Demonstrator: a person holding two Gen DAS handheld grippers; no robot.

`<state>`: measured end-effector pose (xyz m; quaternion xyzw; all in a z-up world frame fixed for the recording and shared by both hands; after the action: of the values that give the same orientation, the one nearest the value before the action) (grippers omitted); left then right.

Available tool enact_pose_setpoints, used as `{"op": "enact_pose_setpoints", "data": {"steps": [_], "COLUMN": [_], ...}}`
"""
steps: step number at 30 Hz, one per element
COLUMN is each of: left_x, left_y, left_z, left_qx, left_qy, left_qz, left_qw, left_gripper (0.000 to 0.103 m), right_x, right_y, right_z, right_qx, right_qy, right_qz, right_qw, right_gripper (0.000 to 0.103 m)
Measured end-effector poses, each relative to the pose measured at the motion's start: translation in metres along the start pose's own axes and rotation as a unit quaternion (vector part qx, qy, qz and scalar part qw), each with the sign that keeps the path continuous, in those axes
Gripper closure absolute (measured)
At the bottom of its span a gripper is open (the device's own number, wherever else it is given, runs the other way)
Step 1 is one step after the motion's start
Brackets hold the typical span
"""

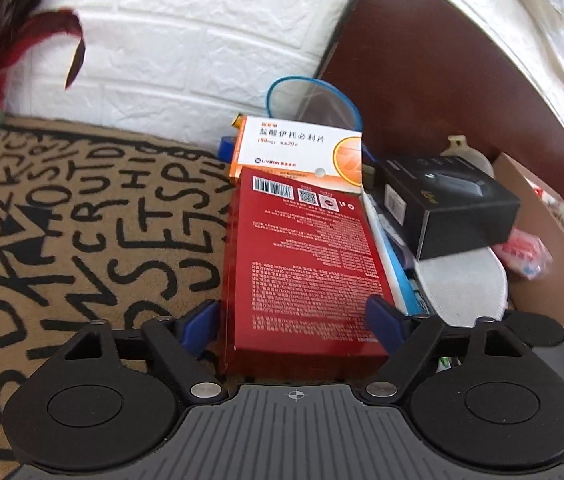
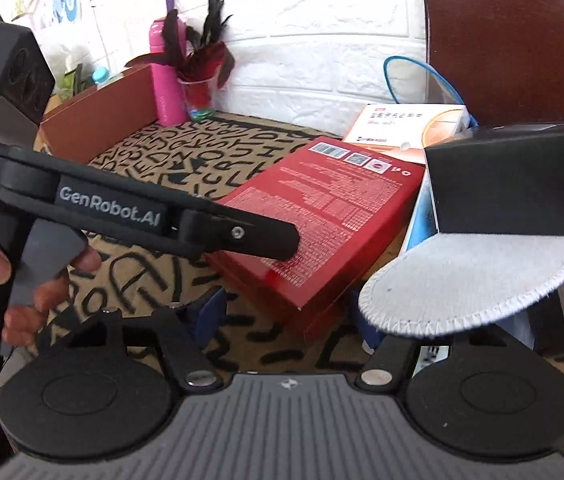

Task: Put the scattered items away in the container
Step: 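Grasp the red rectangular box with the left gripper and lift it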

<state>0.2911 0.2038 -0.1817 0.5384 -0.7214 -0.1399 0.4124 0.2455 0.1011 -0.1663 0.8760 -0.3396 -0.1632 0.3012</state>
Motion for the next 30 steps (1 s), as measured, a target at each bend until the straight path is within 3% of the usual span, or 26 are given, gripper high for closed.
{"op": "enact_pose_setpoints", "data": {"steps": [2,4,8,15,20,24,30], "left_x": [0.0,0.0,0.008,0.046,0.076,0.107,0.173], "left_y": [-0.003,0.0,0.011,0.05,0.072,0.085,0.087], "left_z": [0.0,0.0,0.011,0.066,0.13,0.168,0.213], "left_qx": [0.003,0.005,-0.002,-0.035,-0.074,-0.08,-0.103], "left_qy": [0.009,0.011,0.014,-0.017,0.007,0.009,-0.032], "left_qz": [-0.001,-0.006,-0.013,-0.037,-0.008,0.011,0.045], "left_qw": [1.0,0.9999,0.9998,0.9986,0.9972,0.9967,0.9931], "left_gripper": [0.015,0.02,0.024,0.024,0.024,0.024,0.024], "right_x": [0.001,0.004,0.004,-0.019,-0.035,-0.04,-0.03], "right_y": [-0.004,-0.004,0.007,0.058,0.113,0.157,0.222], "right_z": [-0.001,-0.002,0.005,0.039,0.084,0.116,0.165], "right_qx": [-0.002,-0.006,-0.011,-0.028,-0.047,-0.057,-0.075], "right_qy": [0.003,0.004,0.008,0.03,0.051,0.044,0.043], "right_qz": [0.008,0.018,0.004,-0.02,-0.027,-0.026,-0.004], "right_qw": [1.0,1.0,1.0,0.999,0.997,0.997,0.996], "right_gripper": [0.031,0.039,0.04,0.047,0.046,0.046,0.046]}}
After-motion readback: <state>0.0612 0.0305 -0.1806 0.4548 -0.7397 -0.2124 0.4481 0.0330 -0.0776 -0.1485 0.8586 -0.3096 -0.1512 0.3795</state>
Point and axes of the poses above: each gripper's, at about its wrist camera, not at the fingertips, and y roughly against the way its jaws point, x to its right, z to its underside, the point moved 10 cm from there along -y, roughly the way its jaws point, and after that the axes turned 6 degrees about y, right-handed, at the moved point
